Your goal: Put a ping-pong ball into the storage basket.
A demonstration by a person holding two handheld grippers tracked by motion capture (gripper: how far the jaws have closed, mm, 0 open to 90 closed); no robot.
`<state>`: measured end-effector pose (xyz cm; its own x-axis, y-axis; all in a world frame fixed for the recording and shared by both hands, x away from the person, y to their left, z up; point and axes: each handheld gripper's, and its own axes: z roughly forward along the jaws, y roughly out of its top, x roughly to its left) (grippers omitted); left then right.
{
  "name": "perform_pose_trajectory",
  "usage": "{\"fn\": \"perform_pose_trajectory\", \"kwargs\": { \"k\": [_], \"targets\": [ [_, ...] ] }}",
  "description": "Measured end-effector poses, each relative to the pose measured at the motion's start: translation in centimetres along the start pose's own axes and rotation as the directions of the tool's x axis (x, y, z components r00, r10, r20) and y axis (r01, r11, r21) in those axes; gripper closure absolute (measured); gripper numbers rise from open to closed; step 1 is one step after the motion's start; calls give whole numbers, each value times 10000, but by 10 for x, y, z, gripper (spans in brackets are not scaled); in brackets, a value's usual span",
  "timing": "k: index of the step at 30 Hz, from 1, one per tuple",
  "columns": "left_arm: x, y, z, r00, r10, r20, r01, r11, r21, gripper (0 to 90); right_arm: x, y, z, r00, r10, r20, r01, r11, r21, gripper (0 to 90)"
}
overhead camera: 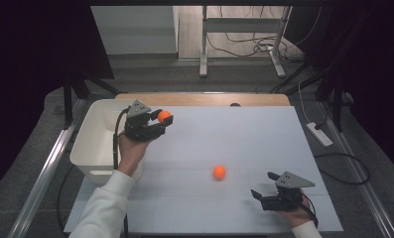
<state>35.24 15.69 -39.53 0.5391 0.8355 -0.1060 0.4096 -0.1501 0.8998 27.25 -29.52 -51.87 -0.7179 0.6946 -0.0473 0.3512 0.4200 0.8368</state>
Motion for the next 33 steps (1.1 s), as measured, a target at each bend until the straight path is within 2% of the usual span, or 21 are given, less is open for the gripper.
{"fn": "perform_pose_trajectory", "kwargs": {
  "k": [33],
  "targets": [
    [21, 6, -23, 9972, -117, -744, 99, 9997, -233, 505, -1, 0, 0, 9999, 94, 62, -94, 10000, -1, 110]
  ]
}}
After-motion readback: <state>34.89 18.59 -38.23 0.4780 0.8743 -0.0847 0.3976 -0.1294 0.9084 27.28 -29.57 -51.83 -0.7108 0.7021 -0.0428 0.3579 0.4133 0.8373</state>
